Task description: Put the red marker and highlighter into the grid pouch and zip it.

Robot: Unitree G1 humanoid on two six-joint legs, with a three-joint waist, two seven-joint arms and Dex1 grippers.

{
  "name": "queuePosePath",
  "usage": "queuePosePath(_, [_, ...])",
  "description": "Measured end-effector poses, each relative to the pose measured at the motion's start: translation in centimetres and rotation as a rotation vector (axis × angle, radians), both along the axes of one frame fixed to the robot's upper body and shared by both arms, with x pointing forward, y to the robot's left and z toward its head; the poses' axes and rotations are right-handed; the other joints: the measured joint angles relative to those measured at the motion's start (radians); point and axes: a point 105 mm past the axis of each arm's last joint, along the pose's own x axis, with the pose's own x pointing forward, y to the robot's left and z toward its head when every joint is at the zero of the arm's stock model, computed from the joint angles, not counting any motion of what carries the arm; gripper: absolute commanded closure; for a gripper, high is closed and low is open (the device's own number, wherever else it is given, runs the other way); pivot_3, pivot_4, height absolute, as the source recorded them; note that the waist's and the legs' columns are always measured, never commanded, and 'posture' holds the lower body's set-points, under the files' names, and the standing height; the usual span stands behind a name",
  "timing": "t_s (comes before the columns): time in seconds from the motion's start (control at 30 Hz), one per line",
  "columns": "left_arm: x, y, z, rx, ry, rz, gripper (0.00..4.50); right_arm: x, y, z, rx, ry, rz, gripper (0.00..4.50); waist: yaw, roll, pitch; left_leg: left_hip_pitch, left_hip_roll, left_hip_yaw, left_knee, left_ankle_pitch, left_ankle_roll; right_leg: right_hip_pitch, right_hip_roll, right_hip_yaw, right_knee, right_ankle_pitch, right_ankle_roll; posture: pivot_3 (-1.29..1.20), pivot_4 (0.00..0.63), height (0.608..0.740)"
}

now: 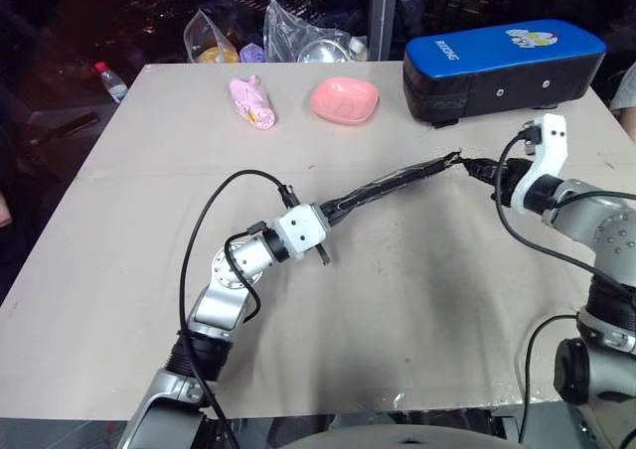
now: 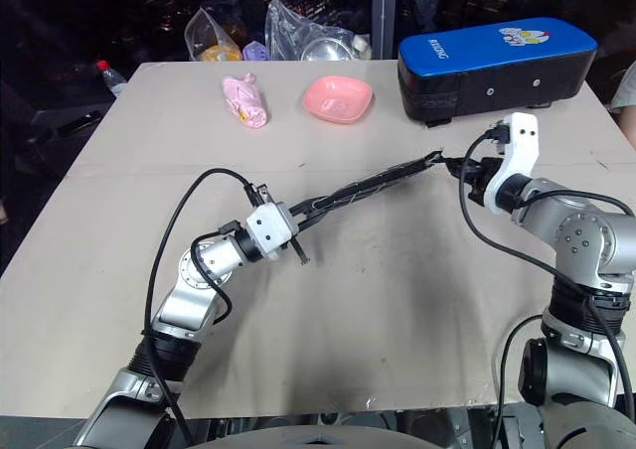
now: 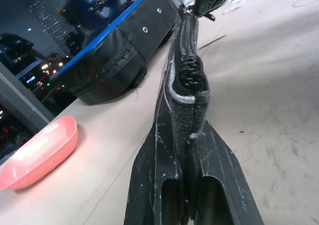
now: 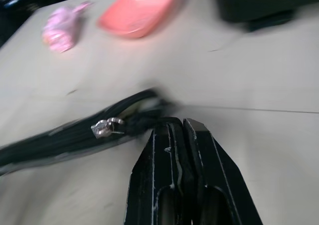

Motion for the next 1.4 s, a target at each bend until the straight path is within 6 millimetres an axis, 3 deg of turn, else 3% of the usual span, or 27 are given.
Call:
queuePosePath(0.23, [0.9,0.2,0.6,0.025,-0.051,0.039,4.50,0.5,-0.3,0.1,-0.007,-0.032,-0.049,4.47,0.000,0.000,0.000,0.000,0.000,0.000,0.000,0.000,0.000,0.000,0.000,0.000,0.000,0.000,0.000,0.00,0.150,0.726])
queuePosePath(0.33, [1.2,0.5,0.5,0.031,-0.054,0.054,4.50,0.0,0.3,0.1,-0.006,-0.043,0.007,4.47,0.001,0.000,0.000,0.000,0.000,0.000,0.000,0.000,0.000,0.000,0.000,0.000,0.000,0.000,0.000,0.00,0.150,0.726])
queuePosePath(0.47, [1.3,0.9,0.4,0.059,-0.067,0.053,4.50,-1.5,1.4,-0.9,-0.077,-0.060,0.148,3.34,0.000,0.000,0.000,0.000,0.000,0.000,0.000,0.000,0.000,0.000,0.000,0.000,0.000,0.000,0.000,0.00,0.150,0.726])
queuePosePath(0.5, [1.3,1.0,0.4,0.066,-0.074,0.050,4.50,-2.0,1.5,-1.1,-0.113,-0.067,0.194,2.69,0.002,0.000,0.000,0.000,0.000,0.000,0.000,0.000,0.000,0.000,0.000,0.000,0.000,0.000,0.000,0.00,0.150,0.726])
queuePosePath(0.57, [1.3,1.2,0.3,0.081,-0.073,0.048,4.50,-3.0,1.3,-1.8,-0.208,-0.089,0.262,2.00,0.004,0.000,0.000,0.000,0.000,0.000,0.000,0.000,0.000,0.001,0.000,0.000,-0.001,0.000,0.000,0.00,0.150,0.726])
queuePosePath(0.6, [1.3,1.5,0.1,0.092,-0.065,0.047,4.19,-3.3,1.0,-2.5,-0.252,-0.096,0.279,1.48,0.003,0.000,0.000,0.000,0.000,0.000,0.000,0.000,0.000,0.001,0.000,-0.001,-0.001,0.000,0.000,0.00,0.150,0.726])
queuePosePath(0.67, [1.0,2.0,-0.3,0.108,-0.044,0.030,3.59,-4.2,0.0,-4.0,-0.292,-0.082,0.304,1.46,0.003,0.000,0.000,0.000,0.000,0.000,0.000,0.000,0.000,0.001,0.000,0.000,-0.001,0.000,0.000,0.00,0.150,0.726])
queuePosePath(0.7, [0.6,2.5,-0.9,0.114,-0.008,0.015,2.96,-4.8,-0.6,-5.1,-0.288,-0.073,0.333,1.46,0.002,0.000,0.000,0.001,0.000,0.000,0.000,0.000,0.000,0.001,0.000,0.000,-0.001,0.000,0.000,0.00,0.150,0.726])
queuePosePath(0.77, [0.2,2.9,-1.6,0.100,0.046,0.008,2.22,-5.2,-1.1,-5.8,-0.286,-0.078,0.350,1.46,-0.001,0.000,0.000,0.001,0.001,0.001,0.000,0.000,0.000,0.001,0.000,0.000,-0.001,0.000,0.000,0.00,0.150,0.726])
queuePosePath(0.9, [-1.1,4.2,-3.2,-0.012,0.259,0.005,0.26,-5.6,-3.5,-8.4,-0.302,-0.050,0.346,1.46,-0.001,0.000,0.000,0.002,0.001,0.001,0.000,0.000,0.000,0.002,0.000,0.000,-0.001,0.000,0.000,0.00,0.150,0.726])
queuePosePath(1.03, [-3.3,6.6,-4.7,-0.056,0.457,0.022,0.12,-6.0,-4.1,-9.0,-0.287,-0.128,0.409,1.46,-0.004,0.000,0.000,0.005,0.003,0.002,-0.001,0.000,0.000,0.003,0.001,0.002,-0.001,0.000,0.000,0.00,0.150,0.726])
queuePosePath(1.13, [-5.4,8.8,-6.3,-0.087,0.596,0.090,0.00,-6.4,-4.8,-9.8,-0.287,-0.145,0.468,0.58,-0.003,0.000,0.000,0.006,0.005,0.004,-0.001,0.000,0.000,0.004,0.002,0.004,-0.002,0.000,0.000,0.00,0.150,0.726])
queuePosePath(1.17, [-6.2,9.5,-6.8,-0.109,0.637,0.124,0.00,-6.7,-5.2,-10.1,-0.298,-0.147,0.499,0.02,0.001,0.000,0.000,0.006,0.005,0.004,-0.001,0.000,0.000,0.004,0.002,0.004,-0.002,-0.001,-0.001,0.00,0.150,0.726])
queuePosePath(1.4, [-7.1,9.5,-6.3,-0.177,0.646,0.205,0.00,-7.4,-5.0,-10.3,-0.286,-0.213,0.588,0.02,0.025,0.000,0.000,0.008,0.005,0.006,0.000,0.000,0.000,0.006,-0.003,0.005,-0.002,-0.003,-0.005,0.00,0.150,0.726])
